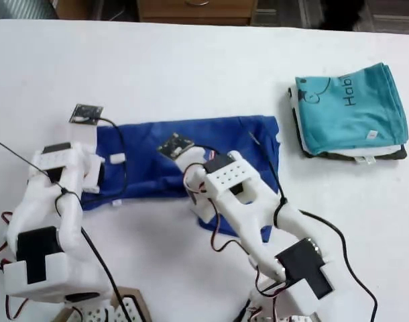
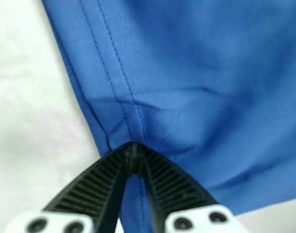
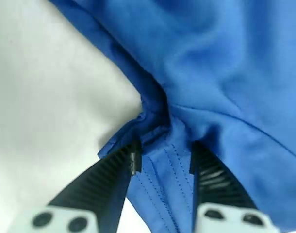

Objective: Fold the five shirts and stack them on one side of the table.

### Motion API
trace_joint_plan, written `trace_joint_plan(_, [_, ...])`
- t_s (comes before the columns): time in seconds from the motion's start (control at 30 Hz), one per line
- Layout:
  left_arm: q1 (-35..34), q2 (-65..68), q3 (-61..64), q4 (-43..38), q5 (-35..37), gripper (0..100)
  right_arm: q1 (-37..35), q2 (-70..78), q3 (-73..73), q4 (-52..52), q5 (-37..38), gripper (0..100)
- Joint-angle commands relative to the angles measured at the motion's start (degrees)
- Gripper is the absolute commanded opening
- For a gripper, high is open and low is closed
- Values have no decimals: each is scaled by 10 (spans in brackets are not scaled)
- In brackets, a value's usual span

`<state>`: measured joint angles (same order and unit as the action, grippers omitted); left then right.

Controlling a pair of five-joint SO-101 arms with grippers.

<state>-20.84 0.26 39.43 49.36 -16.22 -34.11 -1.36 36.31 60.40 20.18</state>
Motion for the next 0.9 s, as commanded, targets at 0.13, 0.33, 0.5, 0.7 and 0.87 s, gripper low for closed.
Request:
trace_joint_plan(0.13, [-7,-15,1,-15,3,27,-1,-6,-5,-17,0,33])
trace_joint_plan(0.33, [-7,-15,1,-15,3,27,-1,-9,-6,-15,1,19])
trace_joint_plan(0.5, [-7,-15,1,-15,2,27,-1,-80,-5,7,2,19])
trace_joint_plan(0.7, [-7,-15,1,-15,1,27,-1,-175,-4,60,67,19])
trace_joint_plan(0.87, [-6,-15,1,-15,2,27,-4,-182,-3,116,71,20])
